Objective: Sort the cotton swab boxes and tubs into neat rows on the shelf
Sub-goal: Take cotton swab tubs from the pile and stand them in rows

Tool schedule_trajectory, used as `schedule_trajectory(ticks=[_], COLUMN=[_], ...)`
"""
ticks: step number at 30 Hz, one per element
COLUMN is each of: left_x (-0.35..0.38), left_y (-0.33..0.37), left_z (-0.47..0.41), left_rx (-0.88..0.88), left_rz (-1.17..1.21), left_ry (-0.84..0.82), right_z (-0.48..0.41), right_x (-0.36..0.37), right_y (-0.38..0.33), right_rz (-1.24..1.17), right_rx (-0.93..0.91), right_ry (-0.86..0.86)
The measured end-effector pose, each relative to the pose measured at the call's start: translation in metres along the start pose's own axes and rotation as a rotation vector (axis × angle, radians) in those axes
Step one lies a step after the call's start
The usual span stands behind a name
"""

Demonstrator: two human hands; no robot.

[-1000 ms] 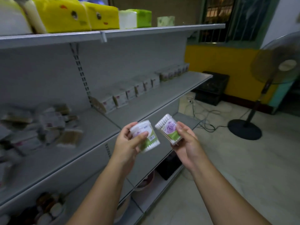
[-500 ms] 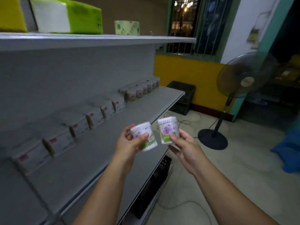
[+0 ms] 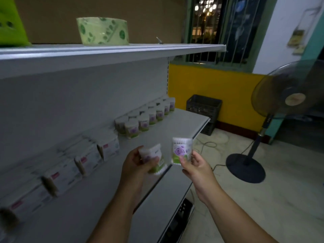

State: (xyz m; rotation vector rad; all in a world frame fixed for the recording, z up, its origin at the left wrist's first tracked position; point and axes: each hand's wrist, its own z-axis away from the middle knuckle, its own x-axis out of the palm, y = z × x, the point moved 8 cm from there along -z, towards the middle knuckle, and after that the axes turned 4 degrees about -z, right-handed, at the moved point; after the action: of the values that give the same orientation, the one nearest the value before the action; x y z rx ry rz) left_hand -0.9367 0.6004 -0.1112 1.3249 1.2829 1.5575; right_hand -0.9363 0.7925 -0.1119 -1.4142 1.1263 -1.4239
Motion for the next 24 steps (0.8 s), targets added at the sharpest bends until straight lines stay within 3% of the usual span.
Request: schedule_trajectory(ticks=[7, 13, 17, 24], left_x=[0.083, 0.15, 0.17, 0.171], left_y=[-0.033, -0.05, -0.06, -0.063], left_z=[-0.079, -0.14, -0.173, -0.229], left_rx=[0.031, 0.037, 0.049, 0.207], left_rz=[-0.114, -0.214, -0.252, -0.324], left_ry=[0.179, 0.39, 0.515, 0.726], right_z=[-0.137, -0.243, -0.3, -0.381], right_x=[-0.072, -0.13, -0.124, -0.085], right_y=[0.005, -0.004, -0.013, 0.001], right_rz=[0.059, 0.342, 0.592, 0.873], right_rx=[-0.023, -0.038, -0.145, -0.141], right_ry=[-0.049, -0.032, -0.107, -0.281])
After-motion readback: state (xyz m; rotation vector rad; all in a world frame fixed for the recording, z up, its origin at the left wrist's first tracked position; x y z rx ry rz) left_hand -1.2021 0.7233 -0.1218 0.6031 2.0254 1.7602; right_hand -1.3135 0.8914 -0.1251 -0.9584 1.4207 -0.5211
